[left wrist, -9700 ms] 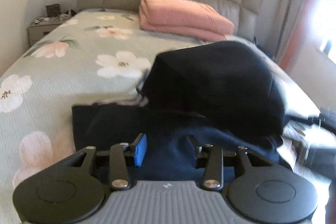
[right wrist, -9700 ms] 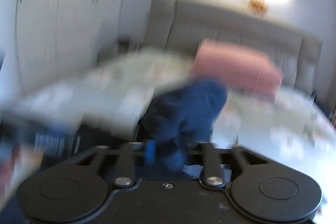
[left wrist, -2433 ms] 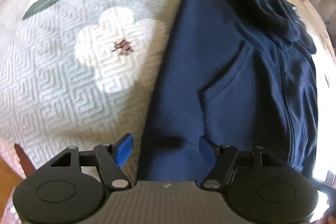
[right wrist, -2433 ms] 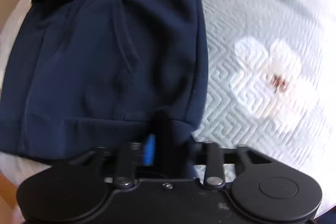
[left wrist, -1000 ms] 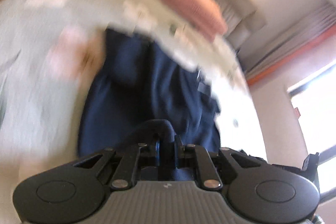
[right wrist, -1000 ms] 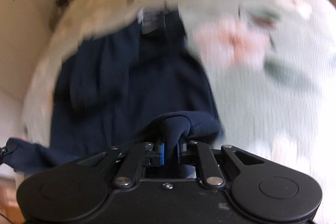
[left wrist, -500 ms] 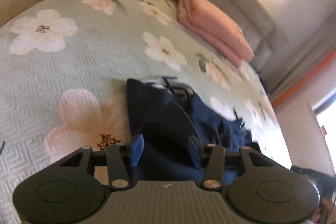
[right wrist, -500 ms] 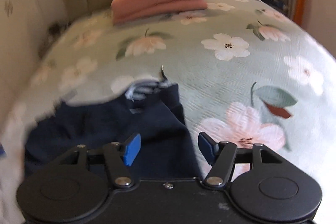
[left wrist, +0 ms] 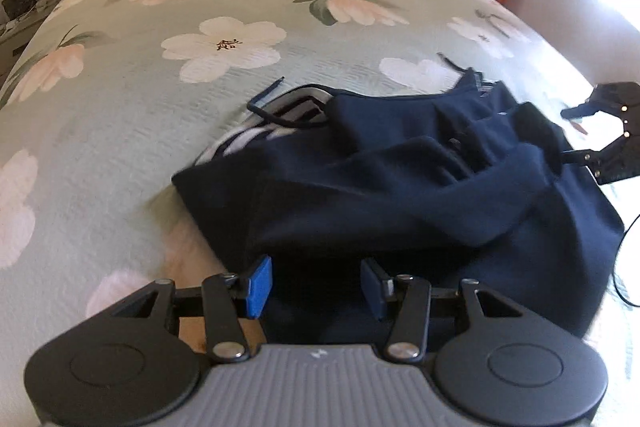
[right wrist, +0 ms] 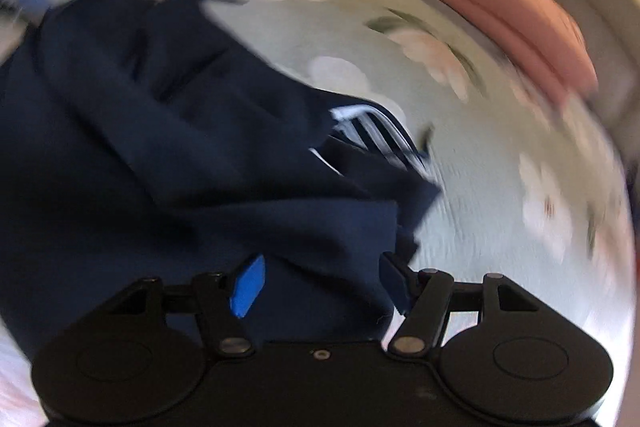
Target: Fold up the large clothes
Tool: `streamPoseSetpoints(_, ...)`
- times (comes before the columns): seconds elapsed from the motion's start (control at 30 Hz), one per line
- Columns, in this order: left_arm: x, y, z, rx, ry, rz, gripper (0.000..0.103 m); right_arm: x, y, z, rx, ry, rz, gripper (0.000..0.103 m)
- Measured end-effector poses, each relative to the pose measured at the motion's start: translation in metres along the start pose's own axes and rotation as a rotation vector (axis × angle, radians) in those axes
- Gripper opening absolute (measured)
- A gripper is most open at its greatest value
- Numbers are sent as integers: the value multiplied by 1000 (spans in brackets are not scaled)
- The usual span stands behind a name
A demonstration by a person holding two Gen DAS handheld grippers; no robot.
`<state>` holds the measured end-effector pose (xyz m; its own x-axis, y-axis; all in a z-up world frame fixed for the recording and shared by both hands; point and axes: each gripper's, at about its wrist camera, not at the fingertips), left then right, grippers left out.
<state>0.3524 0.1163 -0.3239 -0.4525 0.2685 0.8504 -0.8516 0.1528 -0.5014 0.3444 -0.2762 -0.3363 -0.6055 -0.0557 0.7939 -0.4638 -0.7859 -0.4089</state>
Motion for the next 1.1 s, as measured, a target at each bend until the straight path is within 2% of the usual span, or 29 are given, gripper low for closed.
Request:
streamPoseSetpoints(0.03, -6, -5, -4, 10, -2, 3, 51, -6, -4, 5, -38, 61, 29, 75)
streamPoseSetpoints(0.07, -12, -11, -7, 25, -5, 14, 51, -17, -7, 21, -134, 96, 19, 75)
streamPoseSetpoints(0.13, -20, -22, -18, 101, 12, 32, 51, -31, -1, 62, -378, 140, -33, 68)
streamPoseSetpoints(0.17, -23, -25, -24, 145, 28, 37, 51, -31, 8, 80, -480, 114, -33, 68)
streamPoseSetpoints(0.2, -25, -27, -31, 183, 47, 37, 51, -29, 16, 90, -533, 52, -30, 68)
streamPoseSetpoints(0.27, -26, -27, -41, 217, 86, 34, 51, -28, 27, 93, -538, -116, -55, 68)
streamPoseSetpoints(0.33, -27, -28, -46, 234, 121, 24, 51, -25, 31, 86, -500, -200, -36, 74)
streamPoseSetpoints(0.43, -32, -29, -55, 264, 135, 28, 55, -31, 28, 85, -463, -180, -9, 79)
streamPoseSetpoints(0.5, -36, -31, -57, 270, 145, 19, 57, -41, 28, 93, -501, -175, 1, 79)
streamPoseSetpoints(0.57, -39, -34, -54, 247, 153, 12, 60, -50, 28, 103, -552, -213, 17, 79)
streamPoseSetpoints(0.6, -40, -34, -52, 236, 154, 12, 63, -53, 27, 105, -561, -238, 24, 79)
streamPoseSetpoints(0.67, -42, -34, -48, 218, 150, 9, 65, -61, 22, 100, -551, -261, 13, 77)
streamPoseSetpoints(0.7, -43, -34, -48, 216, 139, 13, 65, -63, 20, 100, -541, -259, 5, 73)
streamPoseSetpoints(0.73, -45, -34, -49, 220, 134, 18, 65, -64, 19, 97, -532, -253, 0, 53)
streamPoseSetpoints(0.77, -47, -34, -50, 230, 138, 23, 65, -64, 19, 95, -523, -240, 9, 38)
streamPoseSetpoints(0.8, -49, -35, -52, 244, 144, 30, 64, -63, 19, 93, -516, -236, 22, 16)
streamPoseSetpoints(0.83, -50, -35, -52, 251, 150, 38, 63, -61, 19, 92, -517, -232, 34, 13)
streamPoseSetpoints(0.87, -50, -36, -51, 249, 147, 46, 52, -58, 19, 91, -517, -217, 51, 13)
streamPoseSetpoints(0.9, -49, -36, -47, 230, 127, 57, 33, -53, 19, 89, -508, -198, 68, 11)
streamPoseSetpoints(0.97, -47, -36, -37, 188, 104, 50, 13, -44, 19, 83, -477, -180, 94, 10)
streamPoseSetpoints(1.07, -34, -30, -26, 178, 55, 87, 7, -26, 17, 70, -420, -121, 133, 8)
streamPoseSetpoints(1.1, -28, -29, -24, 186, 53, 109, 7, -18, 16, 64, -400, -67, 156, 8)
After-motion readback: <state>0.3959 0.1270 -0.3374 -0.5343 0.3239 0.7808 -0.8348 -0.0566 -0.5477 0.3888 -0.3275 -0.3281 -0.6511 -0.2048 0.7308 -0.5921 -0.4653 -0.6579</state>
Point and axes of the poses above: each gripper's, at about its wrist camera, not at the fingertips, and x roughly against the way its jaws point, z to its right, y to its underside, and after that the axes turned 5 degrees about x, right-handed
